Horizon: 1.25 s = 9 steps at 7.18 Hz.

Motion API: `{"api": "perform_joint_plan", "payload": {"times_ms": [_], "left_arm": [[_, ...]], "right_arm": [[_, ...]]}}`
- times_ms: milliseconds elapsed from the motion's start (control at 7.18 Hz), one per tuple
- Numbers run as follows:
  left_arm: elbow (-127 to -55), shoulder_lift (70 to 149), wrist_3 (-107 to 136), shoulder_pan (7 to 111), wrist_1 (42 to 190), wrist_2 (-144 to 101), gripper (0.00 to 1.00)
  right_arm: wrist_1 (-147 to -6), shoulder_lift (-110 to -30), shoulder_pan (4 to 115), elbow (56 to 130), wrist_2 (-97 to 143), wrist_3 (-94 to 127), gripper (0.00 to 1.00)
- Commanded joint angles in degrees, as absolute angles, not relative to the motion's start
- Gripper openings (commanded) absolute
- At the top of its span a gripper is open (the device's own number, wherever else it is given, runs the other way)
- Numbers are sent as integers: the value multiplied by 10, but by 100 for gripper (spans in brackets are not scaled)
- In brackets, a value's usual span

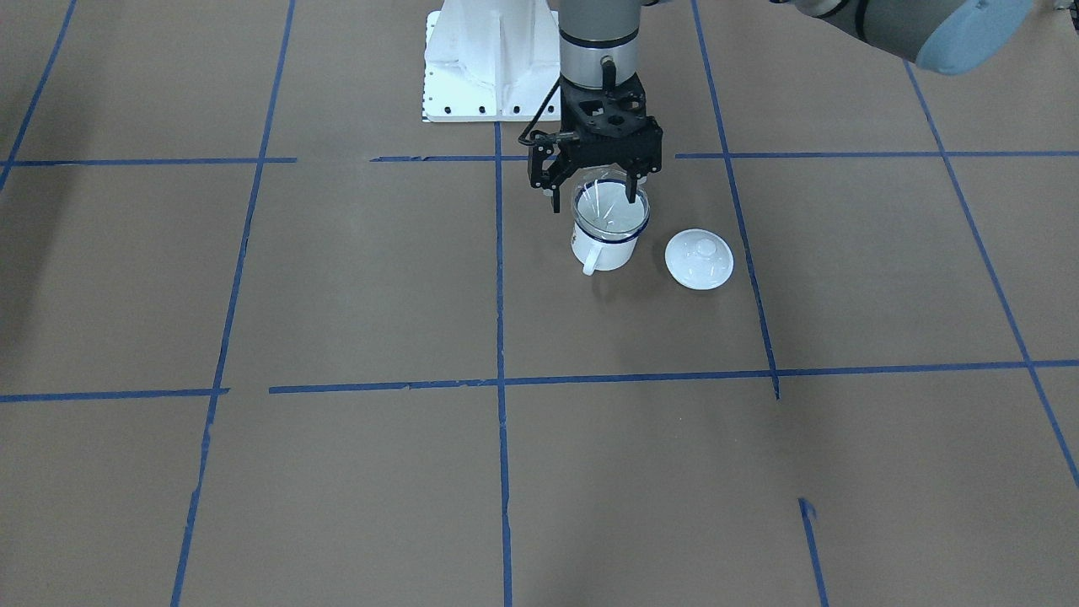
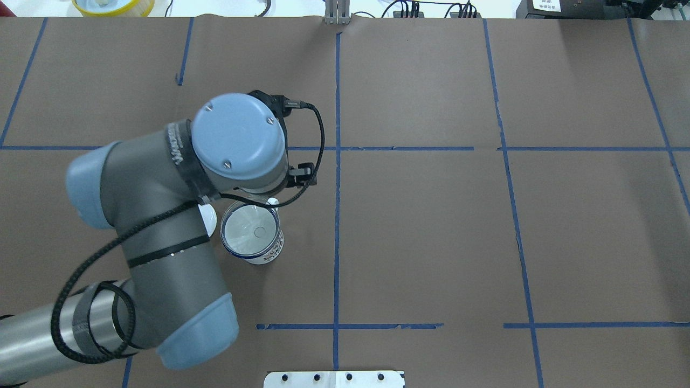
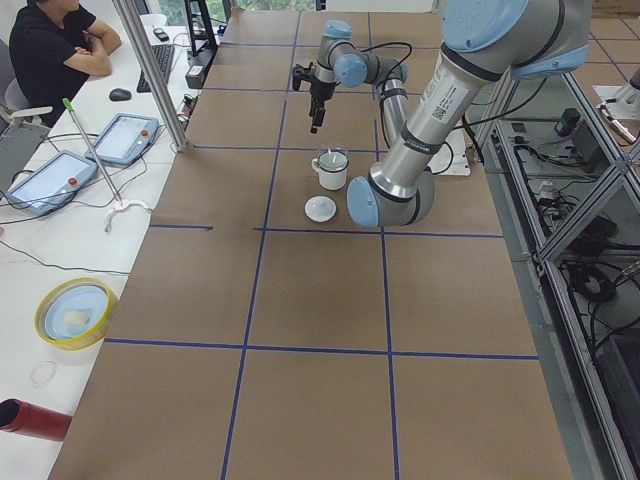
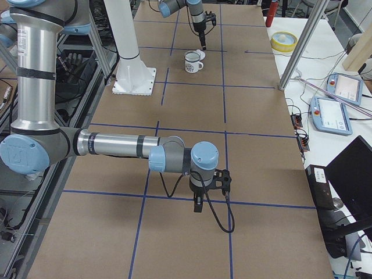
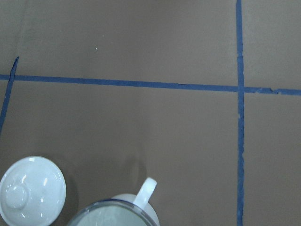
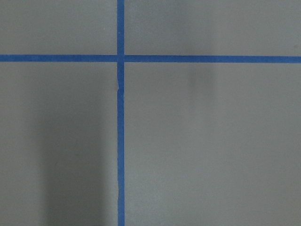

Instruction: Place funnel on cup

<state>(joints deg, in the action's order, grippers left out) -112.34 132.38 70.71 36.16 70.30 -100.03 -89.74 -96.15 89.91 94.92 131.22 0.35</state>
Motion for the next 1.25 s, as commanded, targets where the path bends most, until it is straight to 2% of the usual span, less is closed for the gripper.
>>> {"api": "perform_joint_plan", "payload": {"times_ms": [0,279,697,975,1115], "left_arm": [[-1129,1289,575,491,714,-1130,100],[-1118,1191,401,624,784,-1191,100],[-1049,1068,61,802,802,-1263,100],[-1004,986,-57,874,829,-1311,100],[-997,947,-61,878,847,-1311,100]], "right_arm": [[-897,-962,899,949,1312,4,100],[-897,-962,899,949,1312,4,100],[-897,-962,899,949,1312,4,100],[-897,-962,899,949,1312,4,100],[-897,-962,899,949,1312,4,100]]}}
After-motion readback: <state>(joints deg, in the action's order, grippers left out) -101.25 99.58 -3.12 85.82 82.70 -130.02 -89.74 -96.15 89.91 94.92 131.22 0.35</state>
